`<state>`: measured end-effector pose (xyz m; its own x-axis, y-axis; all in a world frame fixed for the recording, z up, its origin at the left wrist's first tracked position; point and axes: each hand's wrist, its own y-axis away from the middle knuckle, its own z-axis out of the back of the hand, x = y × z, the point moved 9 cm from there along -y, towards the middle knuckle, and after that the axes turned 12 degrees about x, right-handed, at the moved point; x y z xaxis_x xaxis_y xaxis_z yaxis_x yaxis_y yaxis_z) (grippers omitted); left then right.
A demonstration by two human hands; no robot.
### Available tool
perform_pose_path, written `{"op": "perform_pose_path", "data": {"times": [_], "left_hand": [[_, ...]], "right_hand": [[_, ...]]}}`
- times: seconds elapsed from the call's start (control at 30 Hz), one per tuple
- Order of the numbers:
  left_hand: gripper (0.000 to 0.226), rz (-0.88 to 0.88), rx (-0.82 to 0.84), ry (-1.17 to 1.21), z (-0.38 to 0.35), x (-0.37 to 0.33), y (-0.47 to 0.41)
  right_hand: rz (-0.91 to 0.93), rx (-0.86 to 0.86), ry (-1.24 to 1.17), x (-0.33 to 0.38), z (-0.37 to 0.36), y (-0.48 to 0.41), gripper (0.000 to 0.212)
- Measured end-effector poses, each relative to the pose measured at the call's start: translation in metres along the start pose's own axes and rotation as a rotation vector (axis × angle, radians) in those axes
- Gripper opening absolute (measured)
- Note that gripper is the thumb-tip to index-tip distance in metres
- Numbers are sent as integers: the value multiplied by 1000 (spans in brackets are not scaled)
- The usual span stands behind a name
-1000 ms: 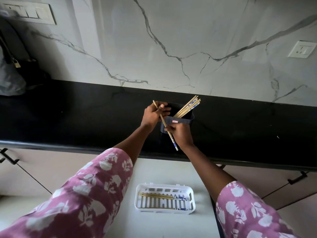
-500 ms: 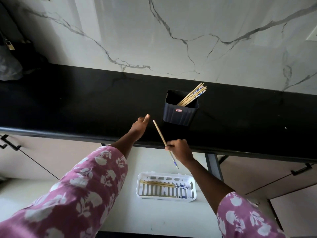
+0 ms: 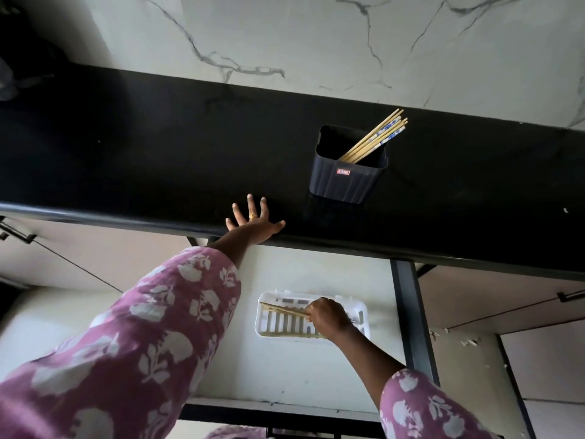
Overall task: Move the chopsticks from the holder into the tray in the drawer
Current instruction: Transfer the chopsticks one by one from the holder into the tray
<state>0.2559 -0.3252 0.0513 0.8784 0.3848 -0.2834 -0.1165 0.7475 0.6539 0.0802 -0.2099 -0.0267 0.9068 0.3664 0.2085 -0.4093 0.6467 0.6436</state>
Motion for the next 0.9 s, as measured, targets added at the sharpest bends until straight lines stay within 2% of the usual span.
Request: {"op": "perform_pose_path", "data": {"times": [0.2, 0.4, 0.63, 0.73, 0.83, 0.9], "left_hand": [[74, 19, 25, 12, -2, 2, -4], [73, 26, 57, -6, -2, 3, -5], [74, 22, 89, -38, 0, 3, -2], [73, 27, 97, -45, 0, 3, 0], [71, 28, 116, -16, 0, 3, 4], [70, 26, 129, -1, -1, 2, 6]], "right_hand": [[-56, 40, 76, 9, -14, -8, 30], [-37, 107, 82, 22, -24, -15, 29], [-48, 103, 52, 17, -25, -18, 30], [-43, 14, 67, 13, -3, -15, 25], [19, -312, 125, 18, 52, -4, 9], [87, -511, 56, 14, 85, 5, 15]]}}
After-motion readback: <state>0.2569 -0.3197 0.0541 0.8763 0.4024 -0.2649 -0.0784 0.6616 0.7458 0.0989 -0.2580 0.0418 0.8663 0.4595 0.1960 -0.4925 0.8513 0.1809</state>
